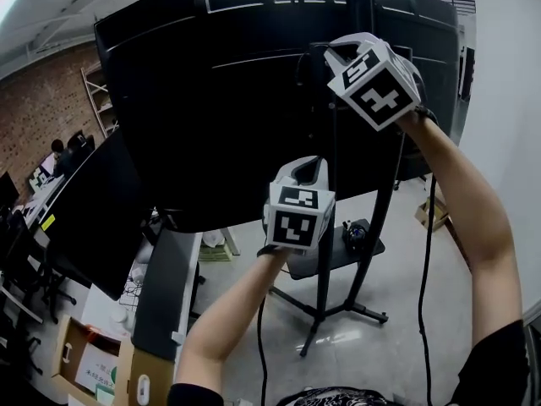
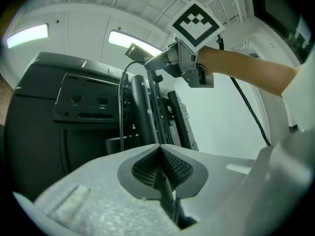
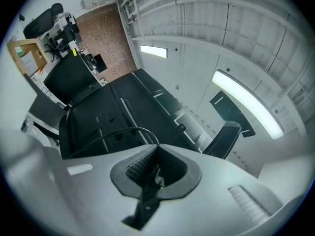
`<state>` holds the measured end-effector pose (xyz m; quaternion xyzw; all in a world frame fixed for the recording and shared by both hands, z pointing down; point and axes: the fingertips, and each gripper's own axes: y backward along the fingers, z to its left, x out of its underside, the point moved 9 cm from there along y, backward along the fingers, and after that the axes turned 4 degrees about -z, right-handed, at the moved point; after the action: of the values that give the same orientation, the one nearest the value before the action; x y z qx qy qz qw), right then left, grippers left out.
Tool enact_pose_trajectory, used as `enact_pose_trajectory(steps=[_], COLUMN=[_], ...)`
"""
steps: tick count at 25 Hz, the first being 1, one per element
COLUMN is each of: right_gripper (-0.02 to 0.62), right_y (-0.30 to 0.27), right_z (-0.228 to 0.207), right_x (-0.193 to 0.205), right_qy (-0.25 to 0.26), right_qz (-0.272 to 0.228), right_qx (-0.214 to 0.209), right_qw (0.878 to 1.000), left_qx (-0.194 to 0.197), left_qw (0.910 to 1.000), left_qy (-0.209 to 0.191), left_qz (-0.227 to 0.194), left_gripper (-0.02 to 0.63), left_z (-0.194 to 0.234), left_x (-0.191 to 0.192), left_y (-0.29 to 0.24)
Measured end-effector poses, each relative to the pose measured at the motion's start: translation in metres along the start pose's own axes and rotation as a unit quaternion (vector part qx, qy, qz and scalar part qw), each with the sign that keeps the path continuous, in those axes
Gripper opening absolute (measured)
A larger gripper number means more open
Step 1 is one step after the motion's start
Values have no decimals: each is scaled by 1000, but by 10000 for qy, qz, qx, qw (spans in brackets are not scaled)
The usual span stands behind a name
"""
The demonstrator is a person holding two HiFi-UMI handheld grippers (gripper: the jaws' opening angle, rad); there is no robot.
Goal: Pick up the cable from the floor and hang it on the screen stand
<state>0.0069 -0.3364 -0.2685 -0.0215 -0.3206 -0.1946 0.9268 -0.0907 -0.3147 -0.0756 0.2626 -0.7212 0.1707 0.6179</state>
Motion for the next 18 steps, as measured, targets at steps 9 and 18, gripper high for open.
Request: enact_pose_trajectory(steps=[9, 18], right_gripper=[14, 14], right_y=[-24, -44], right_z=[-72, -114], right_x=[-40, -51], right_qy=[-104, -254], right_qz=[129, 538], right_qx=[819, 1072], right_qw=[9965, 9925], left_qx=[-76, -282], left_qw=[9992, 9987], left_qy=[-365, -399], left_qz=[-141, -131], left_gripper=[-2, -2], left_z=[25, 32], left_x=[-46, -52], left_y=[-37, -52])
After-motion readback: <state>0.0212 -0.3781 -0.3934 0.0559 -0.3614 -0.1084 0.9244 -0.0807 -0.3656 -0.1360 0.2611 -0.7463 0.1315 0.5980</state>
